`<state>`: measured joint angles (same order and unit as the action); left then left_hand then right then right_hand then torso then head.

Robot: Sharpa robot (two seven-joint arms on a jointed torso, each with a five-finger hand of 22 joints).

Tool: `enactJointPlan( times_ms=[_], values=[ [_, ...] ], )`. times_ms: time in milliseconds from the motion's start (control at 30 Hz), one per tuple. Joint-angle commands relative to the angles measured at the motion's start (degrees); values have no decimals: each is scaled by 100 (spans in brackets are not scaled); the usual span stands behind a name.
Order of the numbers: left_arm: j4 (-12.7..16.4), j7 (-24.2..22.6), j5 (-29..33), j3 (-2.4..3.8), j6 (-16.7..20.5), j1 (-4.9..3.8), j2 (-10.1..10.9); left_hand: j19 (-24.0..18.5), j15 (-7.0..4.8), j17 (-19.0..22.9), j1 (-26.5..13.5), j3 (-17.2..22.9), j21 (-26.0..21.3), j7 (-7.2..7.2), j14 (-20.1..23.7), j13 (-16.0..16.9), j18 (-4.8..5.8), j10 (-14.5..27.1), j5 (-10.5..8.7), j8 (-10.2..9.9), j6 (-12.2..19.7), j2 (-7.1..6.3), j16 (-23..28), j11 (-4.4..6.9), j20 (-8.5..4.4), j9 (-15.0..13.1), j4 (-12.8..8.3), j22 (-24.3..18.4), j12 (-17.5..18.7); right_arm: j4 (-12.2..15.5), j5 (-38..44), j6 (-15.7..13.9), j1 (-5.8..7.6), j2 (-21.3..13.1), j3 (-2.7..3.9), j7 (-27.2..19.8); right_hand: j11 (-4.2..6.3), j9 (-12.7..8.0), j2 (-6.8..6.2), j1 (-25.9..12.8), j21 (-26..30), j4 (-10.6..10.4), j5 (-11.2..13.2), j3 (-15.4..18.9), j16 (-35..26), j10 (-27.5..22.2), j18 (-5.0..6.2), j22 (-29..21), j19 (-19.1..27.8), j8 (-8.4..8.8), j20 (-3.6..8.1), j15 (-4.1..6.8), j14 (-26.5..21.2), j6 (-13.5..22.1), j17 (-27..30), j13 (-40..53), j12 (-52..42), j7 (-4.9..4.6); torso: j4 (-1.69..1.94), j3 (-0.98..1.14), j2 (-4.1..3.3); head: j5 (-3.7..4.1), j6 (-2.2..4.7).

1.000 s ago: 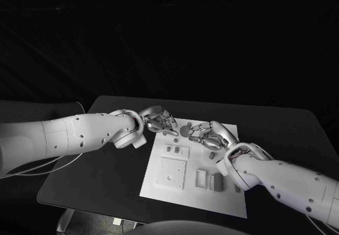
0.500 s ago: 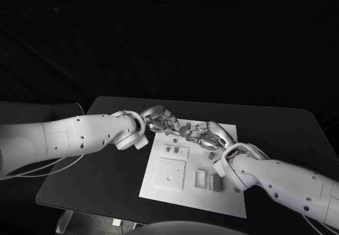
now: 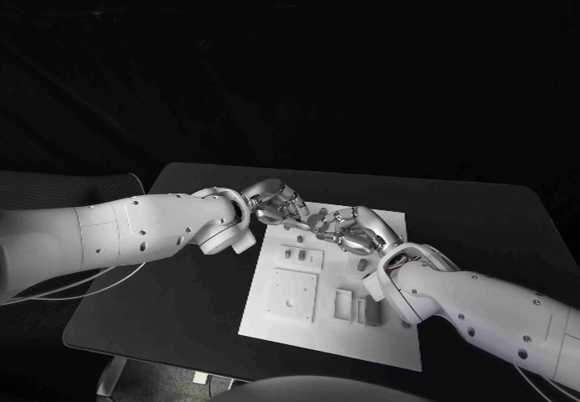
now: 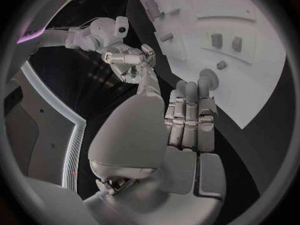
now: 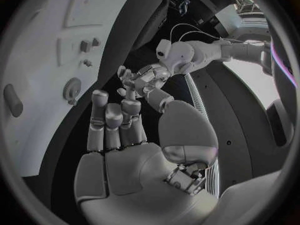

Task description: Assemble the parts on the task board

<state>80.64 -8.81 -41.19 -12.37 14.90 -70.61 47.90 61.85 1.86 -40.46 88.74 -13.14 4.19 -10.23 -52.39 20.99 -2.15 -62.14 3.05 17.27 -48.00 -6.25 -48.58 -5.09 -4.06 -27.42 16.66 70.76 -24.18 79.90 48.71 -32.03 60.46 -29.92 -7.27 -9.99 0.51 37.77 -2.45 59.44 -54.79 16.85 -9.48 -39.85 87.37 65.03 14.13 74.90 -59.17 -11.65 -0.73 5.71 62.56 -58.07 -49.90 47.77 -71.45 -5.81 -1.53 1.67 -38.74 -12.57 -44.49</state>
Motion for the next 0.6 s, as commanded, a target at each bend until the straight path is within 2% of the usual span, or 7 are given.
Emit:
enactJointPlan(
  times_ms=[33, 200, 600],
  values=[
    [9, -46, 36, 3, -26, -2, -4, -10, 7, -6, 37, -31, -1, 0, 34, 9, -68, 20, -18, 19, -42, 22, -12, 35, 34, -8, 2, 8, -23, 5, 41, 46, -4, 5, 3, -71, -18, 6, 15, -31, 17, -18, 22, 29, -35, -37, 87, 29, -29, -17, 0, 47, 14, 30, 6, 8, 14, -29, -2, 2, 1, 12, -8],
    [7, -47, 18, 3, -30, -2, 0, -15, 10, -5, 54, -45, -3, -1, 39, 14, -65, 29, -19, 22, -38, 3, -10, 34, 36, -10, 3, 9, -30, 11, 75, 38, -5, 13, 3, -81, -18, 6, 19, -28, 18, -16, 19, 29, -34, -39, 87, 29, -29, -16, 1, 47, 15, 33, 6, 10, 12, -29, -5, 0, 0, 59, -7],
    [5, -29, 2, 2, -23, -2, -25, -17, 12, -4, 137, -59, -3, -5, 43, 26, -65, 45, -18, 25, -25, -10, -9, 31, 38, -13, 1, 9, -47, 35, 75, 48, -10, 14, 4, -96, -19, 5, 22, -24, 18, -14, 14, 30, -34, -41, 87, 29, -28, -14, 2, 46, 15, 39, 5, 12, 11, -31, -3, 1, 1, 44, -33]
  ],
)
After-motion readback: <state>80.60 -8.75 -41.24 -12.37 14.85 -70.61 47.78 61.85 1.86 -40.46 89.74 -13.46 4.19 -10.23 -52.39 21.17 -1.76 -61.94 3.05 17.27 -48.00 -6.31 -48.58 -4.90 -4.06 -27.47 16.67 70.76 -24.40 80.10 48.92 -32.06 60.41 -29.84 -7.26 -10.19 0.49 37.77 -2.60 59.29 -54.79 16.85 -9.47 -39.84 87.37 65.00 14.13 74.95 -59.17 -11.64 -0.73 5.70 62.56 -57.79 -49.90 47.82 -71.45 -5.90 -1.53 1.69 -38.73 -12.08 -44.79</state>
